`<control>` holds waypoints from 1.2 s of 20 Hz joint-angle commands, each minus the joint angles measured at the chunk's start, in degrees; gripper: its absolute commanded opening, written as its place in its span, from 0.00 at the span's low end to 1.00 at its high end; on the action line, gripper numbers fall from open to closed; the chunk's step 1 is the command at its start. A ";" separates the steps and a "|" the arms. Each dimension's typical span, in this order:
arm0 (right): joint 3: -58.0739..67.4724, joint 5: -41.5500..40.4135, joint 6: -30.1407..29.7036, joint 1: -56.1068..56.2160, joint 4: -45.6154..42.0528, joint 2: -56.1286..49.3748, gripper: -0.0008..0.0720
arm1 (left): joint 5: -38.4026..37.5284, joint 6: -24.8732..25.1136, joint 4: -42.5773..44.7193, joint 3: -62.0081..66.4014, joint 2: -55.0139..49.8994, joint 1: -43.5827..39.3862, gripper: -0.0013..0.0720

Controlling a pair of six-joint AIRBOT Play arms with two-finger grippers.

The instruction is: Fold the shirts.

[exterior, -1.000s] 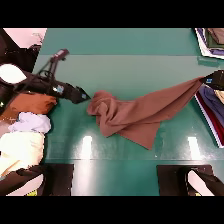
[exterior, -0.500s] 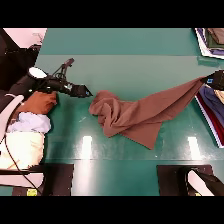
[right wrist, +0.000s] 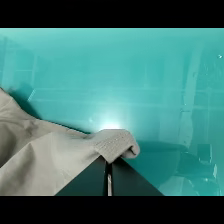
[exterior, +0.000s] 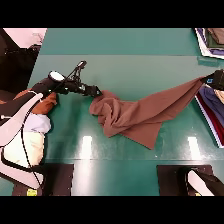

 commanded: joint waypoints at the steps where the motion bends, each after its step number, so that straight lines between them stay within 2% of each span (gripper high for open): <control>1: -0.02 0.02 0.31 0.07 0.04 0.02 0.03 | 1.55 -0.83 0.26 0.52 -1.11 -1.64 0.84; 2: -0.02 0.07 0.33 0.07 0.02 0.04 0.03 | 1.57 -0.59 0.24 0.55 -1.25 -2.03 0.84; 3: -0.02 0.07 0.63 0.07 0.04 0.04 0.03 | 2.38 -0.66 0.17 0.63 -1.25 -2.27 0.79; 4: -0.02 0.07 0.72 0.07 0.04 0.04 0.03 | 2.60 -0.68 0.15 1.16 -1.25 -2.27 0.35; 5: 0.00 0.02 0.72 0.07 0.04 0.04 0.03 | 2.36 -1.11 0.11 2.34 -1.22 -2.01 0.07; 9: 3.13 -1.51 0.70 0.04 0.04 0.02 0.03 | -6.62 -5.22 0.66 13.94 1.73 1.97 0.06; 12: 12.15 -5.29 0.68 0.04 0.04 -0.33 0.03 | -8.11 -6.27 2.89 25.35 10.36 6.12 0.06; 18: 34.73 -4.35 0.46 0.04 0.02 -5.49 0.03 | -6.21 -6.21 3.93 42.88 28.61 11.37 0.06; 24: 49.59 -0.85 -0.15 -0.02 -0.55 -6.38 0.03 | 0.63 -6.25 9.97 46.64 42.16 11.37 0.06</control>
